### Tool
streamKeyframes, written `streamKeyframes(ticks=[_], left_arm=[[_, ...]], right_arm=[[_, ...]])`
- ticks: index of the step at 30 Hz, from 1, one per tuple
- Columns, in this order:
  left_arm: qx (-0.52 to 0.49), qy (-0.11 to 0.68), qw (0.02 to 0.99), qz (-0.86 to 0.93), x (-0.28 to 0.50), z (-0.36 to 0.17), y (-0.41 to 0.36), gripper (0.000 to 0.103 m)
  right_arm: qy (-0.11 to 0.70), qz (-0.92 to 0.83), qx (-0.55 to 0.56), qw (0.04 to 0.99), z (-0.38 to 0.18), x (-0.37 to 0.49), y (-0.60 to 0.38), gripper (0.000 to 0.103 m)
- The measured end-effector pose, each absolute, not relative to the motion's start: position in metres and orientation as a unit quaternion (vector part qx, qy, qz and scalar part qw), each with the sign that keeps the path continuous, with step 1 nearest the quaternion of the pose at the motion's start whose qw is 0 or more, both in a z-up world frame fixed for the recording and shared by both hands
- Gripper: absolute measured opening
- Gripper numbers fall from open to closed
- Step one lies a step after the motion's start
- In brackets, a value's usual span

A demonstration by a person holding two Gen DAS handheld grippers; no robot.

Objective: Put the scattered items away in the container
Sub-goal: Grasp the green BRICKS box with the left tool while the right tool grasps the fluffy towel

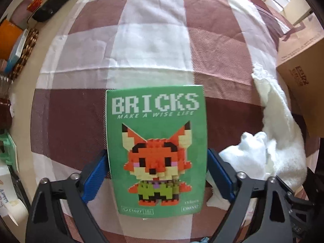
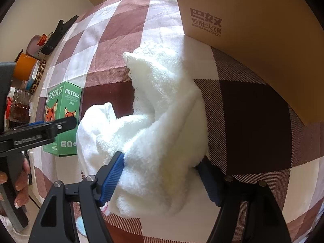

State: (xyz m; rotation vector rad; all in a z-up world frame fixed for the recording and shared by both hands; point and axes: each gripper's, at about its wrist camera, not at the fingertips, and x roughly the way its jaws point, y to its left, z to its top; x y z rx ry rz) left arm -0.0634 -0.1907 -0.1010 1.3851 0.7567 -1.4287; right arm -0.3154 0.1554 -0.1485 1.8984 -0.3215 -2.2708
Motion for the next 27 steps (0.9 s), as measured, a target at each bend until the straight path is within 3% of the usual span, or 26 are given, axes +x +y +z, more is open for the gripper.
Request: streamKeyframes(ticks=[2, 3, 4, 7, 27], left_arm=[[0.560, 0.318, 0.486, -0.591, -0.061, -0.101, -0.191, 0.080], [0.552, 0.322, 0.487, -0.595, -0.060, -0.100, -0.190, 0.080], [0.550, 0.323, 0.487, -0.596, -0.059, -0.100, -0.189, 0.080], [0.545, 0.321, 0.490, -0.600, -0.056, -0.098, -0.186, 0.079], [0.491, 0.253, 0.457, -0.698, -0.037, 0.013, -0.122, 0.080]], right_arm=[[-0.117, -0.764, 0.629, 0.084, -0.148, -0.314, 0.158, 0.073], [-0.119, -0.766, 0.626, 0.087, -0.147, -0.313, 0.160, 0.063], [-0.126, -0.766, 0.623, 0.093, -0.147, -0.312, 0.161, 0.044], [-0.167, -0.759, 0.621, 0.105, -0.148, -0.310, 0.169, 0.028], [-0.183, -0.819, 0.522, 0.154, -0.045, -0.253, 0.155, 0.024]])
